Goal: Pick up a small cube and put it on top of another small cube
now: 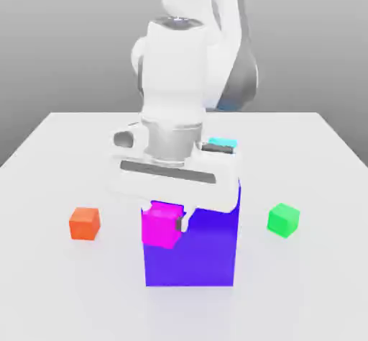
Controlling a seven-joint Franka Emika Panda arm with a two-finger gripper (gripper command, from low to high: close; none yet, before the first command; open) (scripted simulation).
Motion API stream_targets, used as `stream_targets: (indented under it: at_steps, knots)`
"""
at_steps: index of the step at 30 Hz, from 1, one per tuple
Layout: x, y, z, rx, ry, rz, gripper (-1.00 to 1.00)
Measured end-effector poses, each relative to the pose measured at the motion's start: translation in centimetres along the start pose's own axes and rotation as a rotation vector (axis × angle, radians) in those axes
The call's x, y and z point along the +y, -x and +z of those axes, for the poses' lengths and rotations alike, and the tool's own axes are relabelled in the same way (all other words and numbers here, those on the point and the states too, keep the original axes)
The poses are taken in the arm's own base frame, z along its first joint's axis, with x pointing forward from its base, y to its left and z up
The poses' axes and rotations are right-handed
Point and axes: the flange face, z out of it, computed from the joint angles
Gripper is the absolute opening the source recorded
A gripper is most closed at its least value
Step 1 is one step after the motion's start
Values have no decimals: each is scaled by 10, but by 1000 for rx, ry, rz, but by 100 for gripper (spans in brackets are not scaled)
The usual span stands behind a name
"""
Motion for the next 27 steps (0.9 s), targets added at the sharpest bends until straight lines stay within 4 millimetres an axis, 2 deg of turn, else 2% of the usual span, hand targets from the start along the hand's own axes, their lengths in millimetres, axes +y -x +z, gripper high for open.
stream_targets:
  at_steps: [3, 7, 11, 14, 17, 24, 27]
  knots:
    - [-27, 46, -10, 5, -19, -227, -100]
    - [-50, 113, -20, 7, -39, -527, -100]
    - [-59, 180, -30, 14, -58, -825, -100]
    - [-56, 225, -35, 14, -68, -1029, -100]
    - [-37, 247, -28, -43, -57, -1110, -100]
    - [20, 278, -4, -210, -13, -1231, -100]
    - [26, 279, 9, -217, 15, -1240, -100]
